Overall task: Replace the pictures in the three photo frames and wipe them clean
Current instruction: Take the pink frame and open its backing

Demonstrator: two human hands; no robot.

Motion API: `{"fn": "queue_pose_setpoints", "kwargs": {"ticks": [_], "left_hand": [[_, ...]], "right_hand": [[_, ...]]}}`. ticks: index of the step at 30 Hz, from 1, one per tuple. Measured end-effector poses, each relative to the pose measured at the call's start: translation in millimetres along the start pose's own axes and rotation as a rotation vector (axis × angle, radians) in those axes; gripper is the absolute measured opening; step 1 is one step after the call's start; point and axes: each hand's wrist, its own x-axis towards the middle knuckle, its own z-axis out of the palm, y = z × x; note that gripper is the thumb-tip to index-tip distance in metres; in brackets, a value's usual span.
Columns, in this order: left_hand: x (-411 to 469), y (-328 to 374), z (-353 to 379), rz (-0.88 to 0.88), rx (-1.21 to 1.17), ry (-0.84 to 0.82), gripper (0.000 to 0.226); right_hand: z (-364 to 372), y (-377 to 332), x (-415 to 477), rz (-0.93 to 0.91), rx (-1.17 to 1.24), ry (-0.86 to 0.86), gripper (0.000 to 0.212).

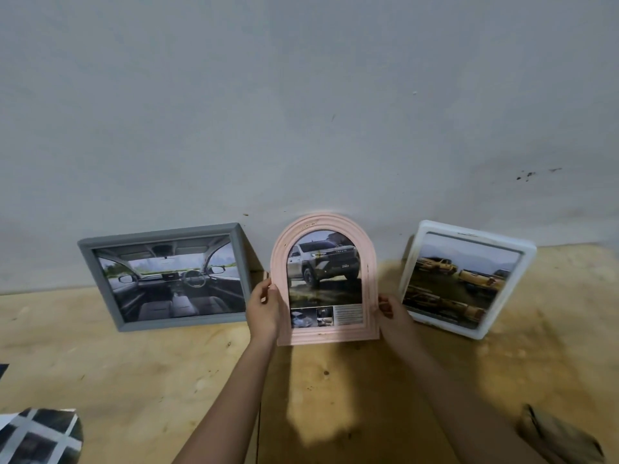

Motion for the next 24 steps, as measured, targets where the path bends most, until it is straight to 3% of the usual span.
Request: {"fn": "queue_pose_setpoints", "kwargs": {"ticks": [8, 12, 18, 24], "left_hand": [[-27, 10, -34, 0.051, -0.052, -0.171, 0.025], [-40, 22, -57, 0.055, -0.125, -0.390, 0.031], [-49, 22, -77, -0.221, -0.433, -0.743, 0.044], [-62, -15, -88, -0.333, -0.464, -0.843, 0.037]], "right_hand": [[-12, 1, -54, -0.145, 0.069, 0.077, 0.016], [-18, -2, -87, -0.246, 0.090, 0.187, 0.015], [-22, 10, -142, -0.392, -0.094, 0.359, 0.014], [-14, 54, -183, -0.425, -0.277, 0.398, 0.022]]}}
